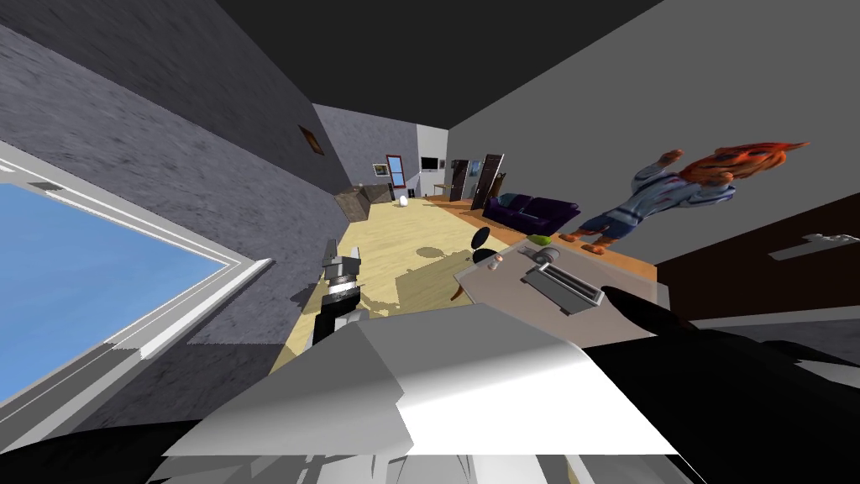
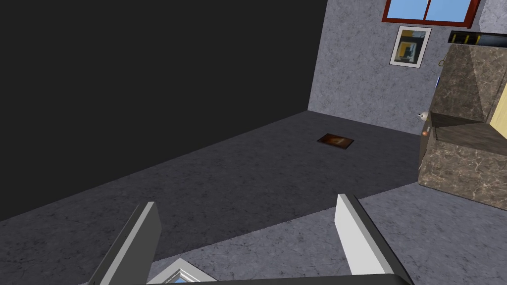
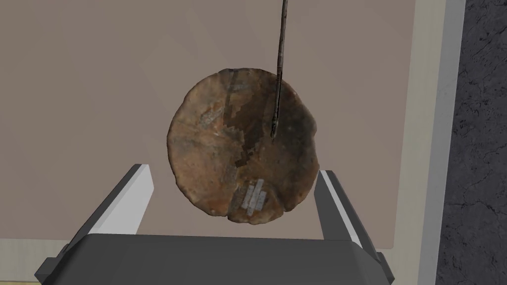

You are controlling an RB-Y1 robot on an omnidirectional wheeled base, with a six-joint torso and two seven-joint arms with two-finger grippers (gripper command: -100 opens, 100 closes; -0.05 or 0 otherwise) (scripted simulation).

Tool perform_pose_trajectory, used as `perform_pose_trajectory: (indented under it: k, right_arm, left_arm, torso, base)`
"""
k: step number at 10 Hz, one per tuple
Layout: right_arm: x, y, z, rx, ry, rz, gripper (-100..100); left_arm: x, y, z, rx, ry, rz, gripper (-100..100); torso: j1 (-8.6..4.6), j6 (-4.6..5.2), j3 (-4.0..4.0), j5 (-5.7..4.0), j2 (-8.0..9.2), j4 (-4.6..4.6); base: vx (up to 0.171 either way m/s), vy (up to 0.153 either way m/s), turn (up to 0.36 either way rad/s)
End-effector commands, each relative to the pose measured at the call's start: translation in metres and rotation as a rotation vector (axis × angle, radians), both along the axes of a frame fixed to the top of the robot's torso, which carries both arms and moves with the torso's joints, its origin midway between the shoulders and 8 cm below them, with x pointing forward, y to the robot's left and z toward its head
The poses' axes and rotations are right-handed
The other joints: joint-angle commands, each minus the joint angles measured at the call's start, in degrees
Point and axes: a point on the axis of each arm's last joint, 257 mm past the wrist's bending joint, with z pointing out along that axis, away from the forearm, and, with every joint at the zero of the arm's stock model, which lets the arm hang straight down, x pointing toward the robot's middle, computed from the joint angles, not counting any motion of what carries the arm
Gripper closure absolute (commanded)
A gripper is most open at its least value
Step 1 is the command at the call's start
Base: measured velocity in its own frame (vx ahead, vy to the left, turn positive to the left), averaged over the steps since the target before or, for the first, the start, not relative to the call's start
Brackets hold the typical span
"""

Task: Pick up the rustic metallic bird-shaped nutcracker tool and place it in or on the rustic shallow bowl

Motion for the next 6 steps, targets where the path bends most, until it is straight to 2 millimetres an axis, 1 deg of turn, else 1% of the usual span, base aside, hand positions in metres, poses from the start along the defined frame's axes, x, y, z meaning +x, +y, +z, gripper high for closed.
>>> perform_pose_trajectory:
  k: [1, 6]
  right_arm:
    - [0.0000, 0.0000, 0.0000, 0.000, 0.000, 0.000, 0]
    - [0.0000, 0.0000, -0.0001, 0.000, 0.000, 0.000, 0]
  left_arm:
    - [0.0000, 0.0000, 0.0000, 0.000, 0.000, 0.000, 0]
    - [0.0000, 0.0000, 0.0000, 0.000, 0.000, 0.000, 0]
  torso:
    - [0.00, 0.00, 0.00, 0.00, 0.00, 0.00]
    - [-0.05, 0.00, 0.02, -0.01, 0.04, 0.01]
  base:
    - [0.000, 0.000, 0.000]
    - [0.000, 0.000, 0.000]
